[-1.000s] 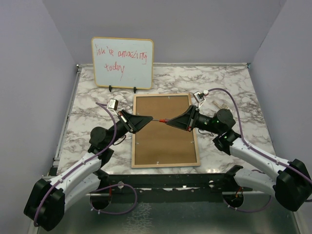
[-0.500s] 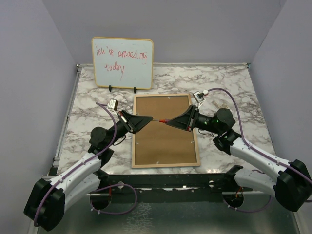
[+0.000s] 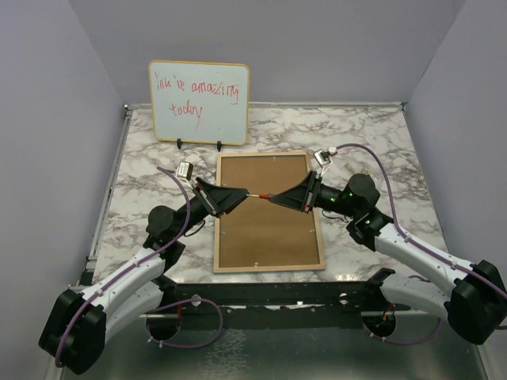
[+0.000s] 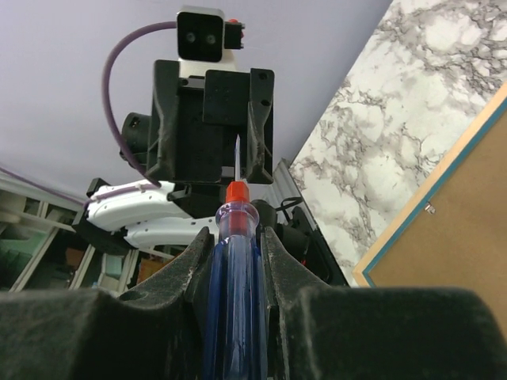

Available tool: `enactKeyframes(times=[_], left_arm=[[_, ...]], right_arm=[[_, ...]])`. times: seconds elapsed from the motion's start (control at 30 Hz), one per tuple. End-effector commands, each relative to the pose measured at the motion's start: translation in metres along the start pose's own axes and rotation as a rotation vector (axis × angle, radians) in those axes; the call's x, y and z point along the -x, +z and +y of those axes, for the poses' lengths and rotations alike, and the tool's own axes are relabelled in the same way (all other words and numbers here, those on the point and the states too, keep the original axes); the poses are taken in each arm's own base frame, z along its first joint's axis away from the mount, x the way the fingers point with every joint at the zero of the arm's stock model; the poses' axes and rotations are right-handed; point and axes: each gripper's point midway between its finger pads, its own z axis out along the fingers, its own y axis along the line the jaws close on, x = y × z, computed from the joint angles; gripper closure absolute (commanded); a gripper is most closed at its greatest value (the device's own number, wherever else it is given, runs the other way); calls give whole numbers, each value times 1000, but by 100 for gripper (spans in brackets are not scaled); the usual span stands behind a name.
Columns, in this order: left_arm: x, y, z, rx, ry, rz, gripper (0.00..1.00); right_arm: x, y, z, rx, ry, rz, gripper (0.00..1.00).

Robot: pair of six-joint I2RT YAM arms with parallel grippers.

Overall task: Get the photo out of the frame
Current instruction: Pick up the screwdriver from the center of the board.

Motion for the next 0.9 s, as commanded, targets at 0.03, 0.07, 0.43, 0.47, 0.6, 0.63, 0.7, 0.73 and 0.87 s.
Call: enactKeyframes(times=[0.03, 0.07, 0.43, 0.47, 0.6, 0.63, 0.7, 0.73, 0.87], left_arm=[[-6, -2, 13, 46, 10, 22, 36], [-6, -2, 16, 62, 13, 26, 34], [-10, -3, 51, 286, 118, 109, 19], [-11, -3, 52, 295, 135, 123, 18], [-15, -5, 53, 351, 262, 221, 12], [-17, -8, 54, 372, 312, 269, 10], [-17, -15, 55, 421, 429, 369, 4], [-19, -16, 52, 414, 466, 422, 3], [-45, -20, 21, 221, 496, 659, 2]], right_arm=[[6, 0, 4, -33, -30, -16, 99], [5, -1, 2, -40, -30, -15, 99], [-5, -9, -12, -109, -30, 6, 100], [-6, -10, -14, -116, -30, 16, 100], [-16, -10, -15, -116, -32, 79, 100], [-20, -10, -8, -79, -36, 113, 99], [-30, -10, 3, -13, -42, 195, 99], [-33, -11, 4, -12, -42, 225, 99], [-43, -16, 3, -12, -73, 296, 99]])
